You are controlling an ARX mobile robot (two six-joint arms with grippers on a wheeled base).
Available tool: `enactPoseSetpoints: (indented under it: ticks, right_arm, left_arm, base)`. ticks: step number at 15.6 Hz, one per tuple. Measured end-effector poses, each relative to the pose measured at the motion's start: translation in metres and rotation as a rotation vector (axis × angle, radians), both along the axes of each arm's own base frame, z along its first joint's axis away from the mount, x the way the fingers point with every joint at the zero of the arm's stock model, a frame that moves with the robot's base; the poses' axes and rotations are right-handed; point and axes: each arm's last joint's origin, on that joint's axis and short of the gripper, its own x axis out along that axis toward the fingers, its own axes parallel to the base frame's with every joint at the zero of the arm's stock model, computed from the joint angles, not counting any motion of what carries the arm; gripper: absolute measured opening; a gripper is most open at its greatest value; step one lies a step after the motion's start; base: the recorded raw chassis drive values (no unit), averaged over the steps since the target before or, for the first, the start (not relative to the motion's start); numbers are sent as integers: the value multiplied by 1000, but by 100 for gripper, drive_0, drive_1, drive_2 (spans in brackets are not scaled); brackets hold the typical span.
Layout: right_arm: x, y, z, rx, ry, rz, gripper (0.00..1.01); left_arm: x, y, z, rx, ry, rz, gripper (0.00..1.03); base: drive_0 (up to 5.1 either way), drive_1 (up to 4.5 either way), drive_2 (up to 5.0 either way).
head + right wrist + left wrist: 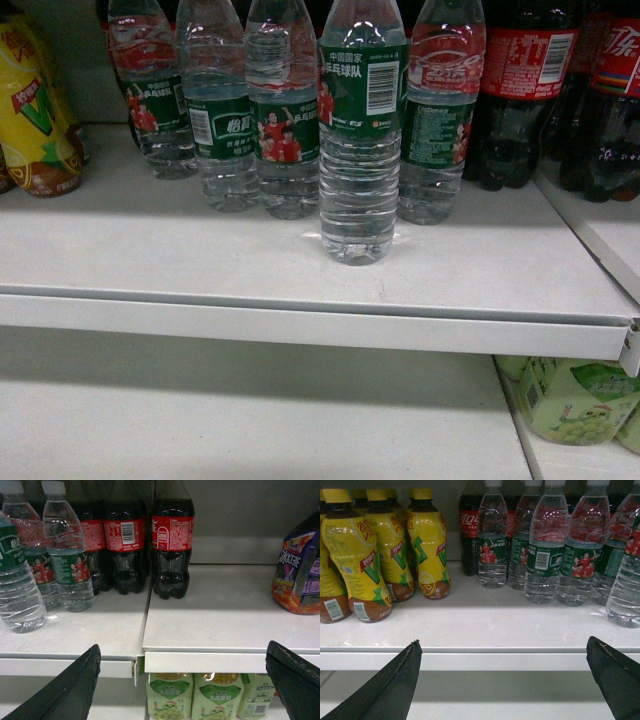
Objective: Move water from second to third shelf
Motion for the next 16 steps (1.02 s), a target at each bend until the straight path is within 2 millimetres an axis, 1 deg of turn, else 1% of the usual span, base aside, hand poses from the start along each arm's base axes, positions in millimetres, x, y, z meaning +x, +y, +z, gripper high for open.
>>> enactPoseSetpoints:
  ticks: [16]
  right_arm:
    - [0,0,0,0,0,0,98]
  left_arm:
    - [0,0,0,0,0,0,98]
  base:
    - [0,0,0]
